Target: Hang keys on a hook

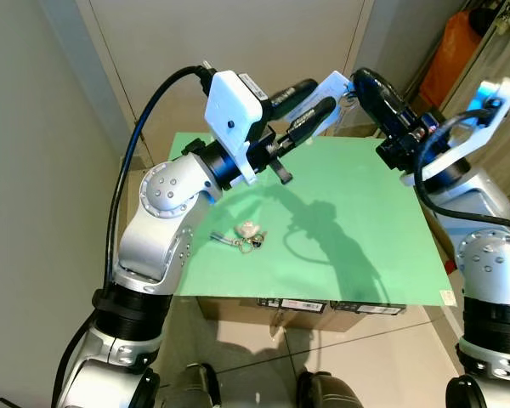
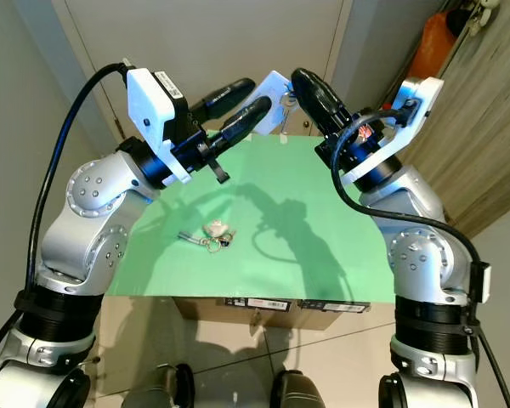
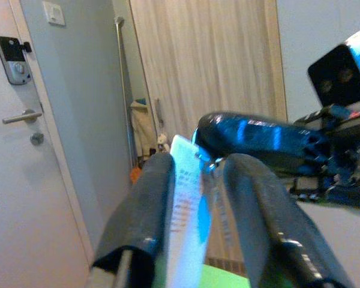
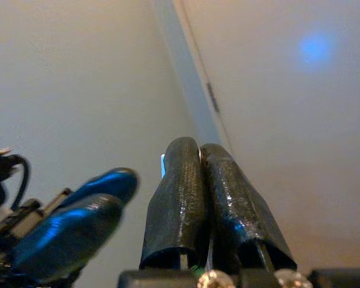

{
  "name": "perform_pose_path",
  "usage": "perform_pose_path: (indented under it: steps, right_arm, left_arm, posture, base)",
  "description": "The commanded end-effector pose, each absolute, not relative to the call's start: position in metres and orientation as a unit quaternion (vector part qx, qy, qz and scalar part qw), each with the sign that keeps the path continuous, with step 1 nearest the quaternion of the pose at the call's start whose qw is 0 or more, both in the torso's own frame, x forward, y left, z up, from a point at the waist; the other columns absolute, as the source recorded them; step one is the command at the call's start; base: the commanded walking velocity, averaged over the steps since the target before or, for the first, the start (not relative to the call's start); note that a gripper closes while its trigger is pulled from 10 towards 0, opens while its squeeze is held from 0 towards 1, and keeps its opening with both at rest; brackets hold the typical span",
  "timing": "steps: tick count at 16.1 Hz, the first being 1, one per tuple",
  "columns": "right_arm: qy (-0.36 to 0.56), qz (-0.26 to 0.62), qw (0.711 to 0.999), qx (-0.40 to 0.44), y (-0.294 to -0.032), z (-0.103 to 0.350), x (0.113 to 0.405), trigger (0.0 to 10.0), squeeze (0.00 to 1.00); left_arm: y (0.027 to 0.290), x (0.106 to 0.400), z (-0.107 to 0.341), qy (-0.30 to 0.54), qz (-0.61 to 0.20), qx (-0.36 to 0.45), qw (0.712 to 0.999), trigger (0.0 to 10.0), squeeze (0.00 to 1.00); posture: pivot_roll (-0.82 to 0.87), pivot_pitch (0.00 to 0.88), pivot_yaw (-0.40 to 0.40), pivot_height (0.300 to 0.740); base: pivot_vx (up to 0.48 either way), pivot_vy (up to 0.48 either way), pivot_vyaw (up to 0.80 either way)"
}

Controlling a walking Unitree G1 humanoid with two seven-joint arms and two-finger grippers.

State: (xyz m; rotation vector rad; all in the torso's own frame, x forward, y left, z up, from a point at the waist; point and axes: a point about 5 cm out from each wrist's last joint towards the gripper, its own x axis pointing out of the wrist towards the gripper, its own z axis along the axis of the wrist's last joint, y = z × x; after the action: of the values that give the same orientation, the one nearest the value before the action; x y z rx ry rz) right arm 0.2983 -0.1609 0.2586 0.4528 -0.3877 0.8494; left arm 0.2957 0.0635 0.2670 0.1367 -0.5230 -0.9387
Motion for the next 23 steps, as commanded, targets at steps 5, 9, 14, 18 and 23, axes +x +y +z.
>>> perform_pose_path:
  steps: [5,9,14,18,23]
  right_arm:
    - [-0.196,0.448,0.847,0.21,-0.155,0.269,0.285,10.0,0.0]
    - [-0.193,0.456,0.843,0.211,-0.152,0.269,0.284,10.0,0.0]
    - [-0.196,0.463,0.838,0.21,-0.151,0.273,0.281,10.0,0.0]
    - [-0.196,0.464,0.838,0.211,-0.15,0.274,0.281,10.0,0.0]
    - [-0.197,0.47,0.834,0.213,-0.147,0.276,0.279,10.0,0.0]
  left_arm:
    - [0.06,0.292,0.277,-0.259,-0.448,0.079,0.852,10.0,1.0]
    - [0.056,0.29,0.274,-0.244,-0.456,0.081,0.852,10.0,1.0]
    - [0.052,0.286,0.267,-0.207,-0.493,0.056,0.843,0.0,0.0]
    - [0.057,0.291,0.271,-0.212,-0.469,0.06,0.855,0.0,0.0]
    - [0.06,0.294,0.275,-0.223,-0.445,0.063,0.865,0.0,0.0]
  posture:
    - [-0.08,0.09,0.004,0.74]
    - [-0.08,0.09,0.004,0.74]
    - [-0.08,0.086,0.003,0.74]
    - [-0.09,0.084,0.004,0.74]
    - [-0.09,0.087,0.003,0.74]
  base:
    - [0.0,0.0,0.0]
    - [0.0,0.0,0.0]
    - [0.0,0.0,0.0]
    - [0.0,0.0,0.0]
    - [0.0,0.0,0.0]
